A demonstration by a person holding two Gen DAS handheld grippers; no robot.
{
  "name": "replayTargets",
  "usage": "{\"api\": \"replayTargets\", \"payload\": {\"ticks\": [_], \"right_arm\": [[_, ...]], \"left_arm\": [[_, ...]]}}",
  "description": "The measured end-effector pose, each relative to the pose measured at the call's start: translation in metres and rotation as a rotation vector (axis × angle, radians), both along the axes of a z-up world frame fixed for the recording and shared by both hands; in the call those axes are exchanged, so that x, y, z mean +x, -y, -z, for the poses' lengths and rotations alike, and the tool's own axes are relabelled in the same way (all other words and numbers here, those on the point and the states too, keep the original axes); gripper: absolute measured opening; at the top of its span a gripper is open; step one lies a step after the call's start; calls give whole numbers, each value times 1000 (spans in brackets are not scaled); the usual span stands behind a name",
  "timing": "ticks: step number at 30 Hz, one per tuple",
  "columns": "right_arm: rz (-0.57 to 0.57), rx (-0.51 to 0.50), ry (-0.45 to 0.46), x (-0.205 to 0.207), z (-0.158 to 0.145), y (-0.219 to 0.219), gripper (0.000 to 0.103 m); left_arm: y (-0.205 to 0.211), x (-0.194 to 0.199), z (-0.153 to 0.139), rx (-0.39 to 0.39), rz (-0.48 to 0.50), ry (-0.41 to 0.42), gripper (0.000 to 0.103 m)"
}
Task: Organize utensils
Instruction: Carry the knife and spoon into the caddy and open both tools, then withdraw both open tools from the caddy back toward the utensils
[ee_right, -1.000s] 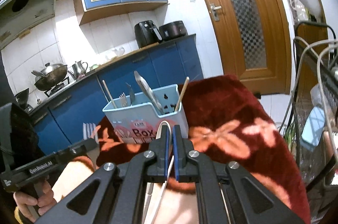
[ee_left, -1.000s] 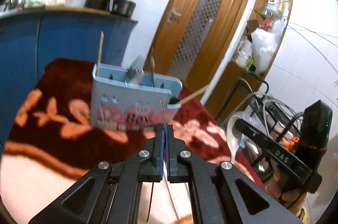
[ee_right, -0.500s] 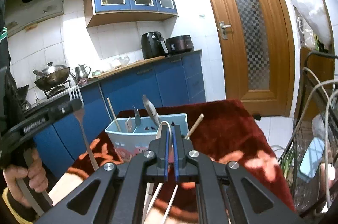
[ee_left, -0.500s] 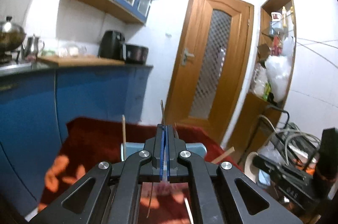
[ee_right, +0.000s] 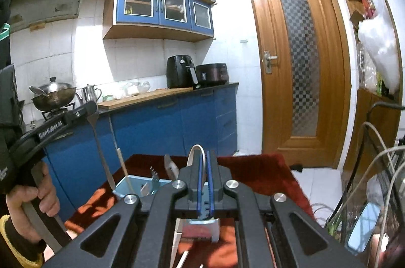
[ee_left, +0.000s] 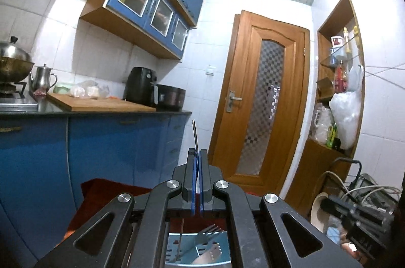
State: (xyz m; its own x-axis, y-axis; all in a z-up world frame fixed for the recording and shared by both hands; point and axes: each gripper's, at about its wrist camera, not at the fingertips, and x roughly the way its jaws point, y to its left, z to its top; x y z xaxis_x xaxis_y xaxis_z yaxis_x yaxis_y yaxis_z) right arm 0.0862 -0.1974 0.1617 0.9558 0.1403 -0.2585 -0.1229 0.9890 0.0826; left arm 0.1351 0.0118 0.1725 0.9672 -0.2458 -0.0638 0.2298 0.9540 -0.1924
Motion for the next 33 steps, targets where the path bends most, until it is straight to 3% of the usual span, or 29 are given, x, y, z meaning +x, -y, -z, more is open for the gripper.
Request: {"api": "replayTargets", "payload": {"ticks": [4,9,21,27,33], "right_arm": [[32,-37,16,20,-5,-3,5],[75,-77,42,40,-8,-7,5],[151,-62,140,81,11,-4,5],[139,-140,139,93,30,-15,5],[61,-130,69,94,48,-21,5]], "left_arm": [[3,6,8,10,-6,13,1],[3,19,23,-16,-6,-30,1],[-2,42,56,-43,19,-82,1],[0,45,70,-35,28,-92,1],[2,50,80,-25,37,-136,1]]}}
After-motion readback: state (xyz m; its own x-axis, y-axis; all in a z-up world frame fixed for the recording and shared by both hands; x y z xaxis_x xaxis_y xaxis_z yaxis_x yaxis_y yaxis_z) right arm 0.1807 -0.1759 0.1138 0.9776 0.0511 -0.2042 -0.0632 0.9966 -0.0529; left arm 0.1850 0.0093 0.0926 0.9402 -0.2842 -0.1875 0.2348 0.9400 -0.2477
